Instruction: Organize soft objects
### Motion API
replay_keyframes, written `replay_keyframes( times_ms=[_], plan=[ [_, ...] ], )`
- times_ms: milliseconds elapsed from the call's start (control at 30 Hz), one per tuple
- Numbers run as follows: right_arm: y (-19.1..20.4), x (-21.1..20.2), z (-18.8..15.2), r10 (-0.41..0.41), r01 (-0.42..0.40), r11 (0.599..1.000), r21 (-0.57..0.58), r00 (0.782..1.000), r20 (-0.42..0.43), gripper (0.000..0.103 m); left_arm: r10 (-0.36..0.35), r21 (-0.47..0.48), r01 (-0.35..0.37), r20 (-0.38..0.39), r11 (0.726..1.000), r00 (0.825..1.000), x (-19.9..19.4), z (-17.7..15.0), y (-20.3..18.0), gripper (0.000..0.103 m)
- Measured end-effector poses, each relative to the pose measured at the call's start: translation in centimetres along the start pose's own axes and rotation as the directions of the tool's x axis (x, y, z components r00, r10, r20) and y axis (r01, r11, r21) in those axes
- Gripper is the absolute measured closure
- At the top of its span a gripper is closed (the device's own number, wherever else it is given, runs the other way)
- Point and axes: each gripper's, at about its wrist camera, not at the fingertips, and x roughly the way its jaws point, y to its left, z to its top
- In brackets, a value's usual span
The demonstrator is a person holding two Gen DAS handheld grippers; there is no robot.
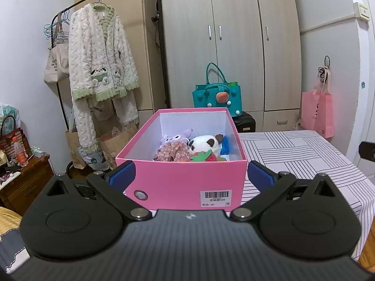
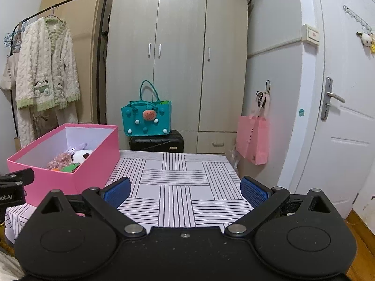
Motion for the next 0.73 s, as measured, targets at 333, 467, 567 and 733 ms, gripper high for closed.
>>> replay_keyframes(
  times_ms=[333,467,567,733],
  plan=[
    [-0.18,0.50,-0.14,-0.011,0.011,1.000,0.004,1.000,-0.018,0.001,0.018,-0.005,-0.017,0.018,1.000,1.000,0.22,-0.08,0.13,0.000],
    [-0.15,0.58,-0.27,-0.016,0.016,1.000,-0.002,1.000,-0.023,0.001,0.008,-0.015,-0.007,0.020,1.000,1.000,0.31,-0.13,0.26,0.000],
    [-0.27,0.66,-0.31,-0.018,0.018,1.000,-0.001,0.999,-0.027,0.001,0.008,-0.014,-0.008,0.028,1.000,1.000,0.29,-0.28,0.22,0.000],
    [-0.31,0.87,-0.25,-0.019,0.019,1.000,-0.001,0.999,-0.032,0.001,0.009,-0.006,-0.008,0.042,1.000,0.999,0.12,-0.40,0.27,0.000]
  ],
)
